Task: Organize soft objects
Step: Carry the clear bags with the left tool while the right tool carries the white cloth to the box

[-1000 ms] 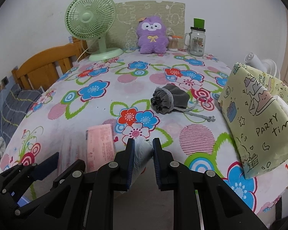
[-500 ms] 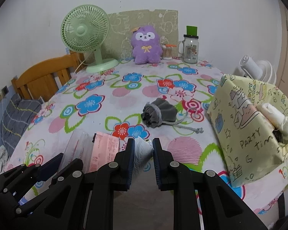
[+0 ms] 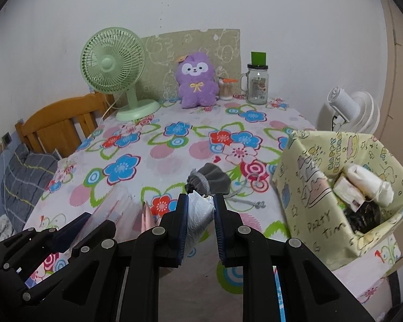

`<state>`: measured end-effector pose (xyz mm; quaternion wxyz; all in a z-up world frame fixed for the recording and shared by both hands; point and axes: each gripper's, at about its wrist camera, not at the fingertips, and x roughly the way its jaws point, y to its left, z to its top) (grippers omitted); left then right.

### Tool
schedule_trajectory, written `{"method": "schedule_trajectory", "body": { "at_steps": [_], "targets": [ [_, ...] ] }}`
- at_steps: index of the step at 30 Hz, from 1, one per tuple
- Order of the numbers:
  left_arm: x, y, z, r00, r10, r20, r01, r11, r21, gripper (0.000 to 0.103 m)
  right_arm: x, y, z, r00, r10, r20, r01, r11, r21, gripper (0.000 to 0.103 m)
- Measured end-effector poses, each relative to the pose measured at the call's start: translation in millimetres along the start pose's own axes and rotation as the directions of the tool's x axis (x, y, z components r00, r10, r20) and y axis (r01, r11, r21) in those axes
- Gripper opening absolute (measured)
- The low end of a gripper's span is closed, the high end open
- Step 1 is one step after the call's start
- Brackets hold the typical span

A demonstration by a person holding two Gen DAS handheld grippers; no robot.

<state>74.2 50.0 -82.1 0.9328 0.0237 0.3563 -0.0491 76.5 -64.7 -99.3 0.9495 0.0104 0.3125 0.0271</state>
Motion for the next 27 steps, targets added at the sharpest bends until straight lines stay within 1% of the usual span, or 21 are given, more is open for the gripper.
{"method": "schedule_trajectory", "body": {
  "at_steps": [13,27],
  "targets": [
    [-14.1,-20.3,24.7,0.999,-0.006,0.050,0.004,0.999,0.039,0.020,-18.2,-17.7,22.2,0.999,-0.009,0.043,0.009,1.000,0.018,0.022],
    [-25.0,-48.1,45.0,0.996,-0.029,0.081,0.024,0.998,0.064,0.020,-35.6,-37.9,42.6,0.997,-0.029,0.076,0.027,0.999,0.026,0.022]
  ]
}}
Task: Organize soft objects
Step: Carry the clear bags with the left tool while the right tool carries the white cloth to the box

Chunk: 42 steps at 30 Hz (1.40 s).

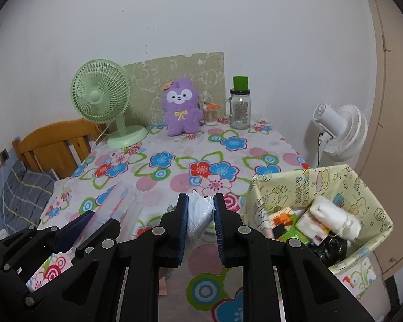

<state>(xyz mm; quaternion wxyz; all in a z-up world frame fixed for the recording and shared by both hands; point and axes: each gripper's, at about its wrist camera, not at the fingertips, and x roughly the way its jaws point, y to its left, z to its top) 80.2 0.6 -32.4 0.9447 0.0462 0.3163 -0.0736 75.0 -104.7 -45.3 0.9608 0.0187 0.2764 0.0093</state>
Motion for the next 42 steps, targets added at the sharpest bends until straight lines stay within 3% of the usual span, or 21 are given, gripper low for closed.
{"method": "schedule_trajectory", "body": {
  "at_steps": [42],
  "targets": [
    [34.4,-118.1,36.8,0.989,-0.143,0.032,0.140,0.987,0.082,0.020,1.9,-119.6,24.2,0.992,-0.124,0.039,0.123,0.992,0.031,0.022]
  ]
}}
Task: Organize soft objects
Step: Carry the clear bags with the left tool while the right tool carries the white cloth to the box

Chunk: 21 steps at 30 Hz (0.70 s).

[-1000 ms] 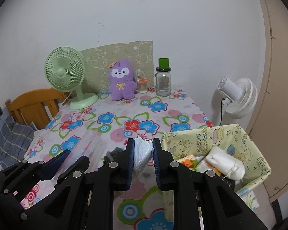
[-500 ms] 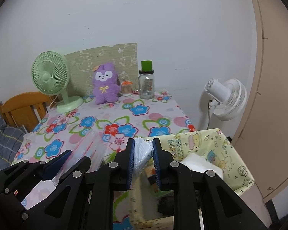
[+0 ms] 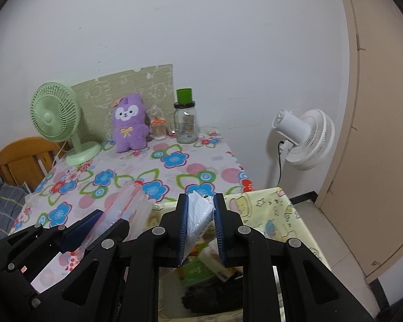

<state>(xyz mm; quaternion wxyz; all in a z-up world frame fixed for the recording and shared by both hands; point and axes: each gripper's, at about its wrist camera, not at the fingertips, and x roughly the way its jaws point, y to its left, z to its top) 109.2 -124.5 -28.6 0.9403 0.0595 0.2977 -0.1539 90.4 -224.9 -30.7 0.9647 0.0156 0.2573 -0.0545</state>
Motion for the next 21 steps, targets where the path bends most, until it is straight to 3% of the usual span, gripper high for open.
{"method": "schedule_trajectory", "body": {
  "at_steps": [15,18,21],
  "targets": [
    [27.9,-32.6,7.0,0.999,-0.047,-0.025,0.048,0.999,0.023,0.023,19.7,-40.6,0.1,0.999,-0.038,-0.019,0.039,0.998,0.039,0.022],
    [34.3,-37.1,6.5,0.998,-0.057,-0.033,0.057,0.998,0.022,0.037,24.6,-46.6,-1.7,0.999,-0.041,-0.029,0.042,0.998,0.049,0.022],
    [39.1,-41.3,5.4,0.998,-0.056,-0.034,0.057,0.998,0.024,0.045,28.8,-52.5,-4.4,0.998,-0.040,-0.040,0.042,0.997,0.059,0.022]
  ]
}}
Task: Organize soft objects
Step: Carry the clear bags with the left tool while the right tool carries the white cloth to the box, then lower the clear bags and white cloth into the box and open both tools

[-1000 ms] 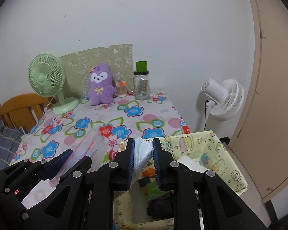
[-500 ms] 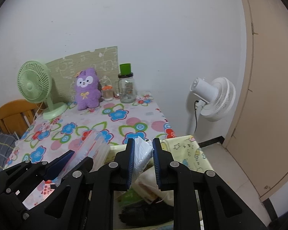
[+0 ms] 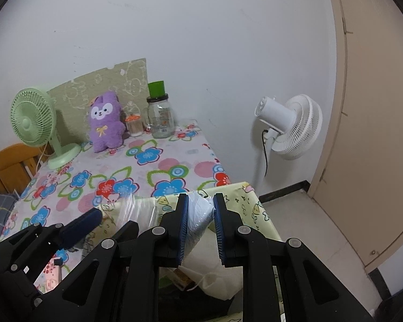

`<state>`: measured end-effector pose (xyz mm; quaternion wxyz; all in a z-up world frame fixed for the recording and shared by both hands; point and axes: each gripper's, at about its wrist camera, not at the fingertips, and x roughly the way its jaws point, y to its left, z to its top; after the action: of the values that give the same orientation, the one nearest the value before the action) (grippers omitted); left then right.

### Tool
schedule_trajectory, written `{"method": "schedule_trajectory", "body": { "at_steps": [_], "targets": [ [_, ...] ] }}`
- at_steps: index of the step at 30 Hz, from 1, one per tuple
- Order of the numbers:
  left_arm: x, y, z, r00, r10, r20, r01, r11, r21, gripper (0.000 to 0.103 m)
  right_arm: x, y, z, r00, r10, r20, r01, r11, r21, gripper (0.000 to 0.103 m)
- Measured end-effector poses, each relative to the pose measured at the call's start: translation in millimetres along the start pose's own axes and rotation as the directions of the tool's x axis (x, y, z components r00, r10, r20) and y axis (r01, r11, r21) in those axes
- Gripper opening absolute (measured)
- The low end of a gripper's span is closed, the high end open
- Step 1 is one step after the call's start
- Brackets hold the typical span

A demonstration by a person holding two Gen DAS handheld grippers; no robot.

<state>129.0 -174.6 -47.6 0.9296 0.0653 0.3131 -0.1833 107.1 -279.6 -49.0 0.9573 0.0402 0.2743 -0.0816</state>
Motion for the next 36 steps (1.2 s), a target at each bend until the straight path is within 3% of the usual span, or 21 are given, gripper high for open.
{"method": "schedule_trajectory", "body": {
  "at_steps": [4,16,18,20,25,29,36],
  "targets": [
    [6.4,-3.5,-0.6,1.000,0.006,-0.023,-0.005,1.000,0.009,0.063,5.9,-4.9,-2.6,1.000,0.001,-0.011,-0.001,1.000,0.009,0.022],
    [9.6,-3.6,-1.3,0.998,0.025,-0.060,-0.024,0.999,0.024,0.080,16.6,-5.6,-4.3,0.998,0.058,-0.031,-0.058,0.998,0.026,0.022],
    [9.0,-3.8,-1.3,0.998,0.027,-0.058,-0.025,0.999,0.026,0.082,16.7,-4.5,-4.4,0.998,0.061,-0.032,-0.060,0.998,0.023,0.026],
    [7.8,-4.3,-1.6,0.998,0.030,-0.054,-0.028,0.999,0.030,0.085,17.1,-4.0,-4.7,0.997,0.065,-0.040,-0.064,0.998,0.020,0.049],
    [2.1,-6.2,-2.7,0.998,0.044,-0.037,-0.043,0.998,0.039,0.092,14.1,-5.0,-7.9,0.996,0.076,-0.048,-0.074,0.997,0.039,0.074],
    [-3.0,-4.5,-3.8,0.998,0.041,-0.036,-0.040,0.999,0.034,0.094,8.7,-3.9,-9.7,0.996,0.071,-0.047,-0.069,0.997,0.045,0.083],
    [-16.8,0.9,-8.5,0.998,0.056,-0.027,-0.056,0.998,0.021,0.099,-6.0,2.1,-11.8,0.996,0.084,-0.033,-0.082,0.996,0.042,0.090]
  ]
}}
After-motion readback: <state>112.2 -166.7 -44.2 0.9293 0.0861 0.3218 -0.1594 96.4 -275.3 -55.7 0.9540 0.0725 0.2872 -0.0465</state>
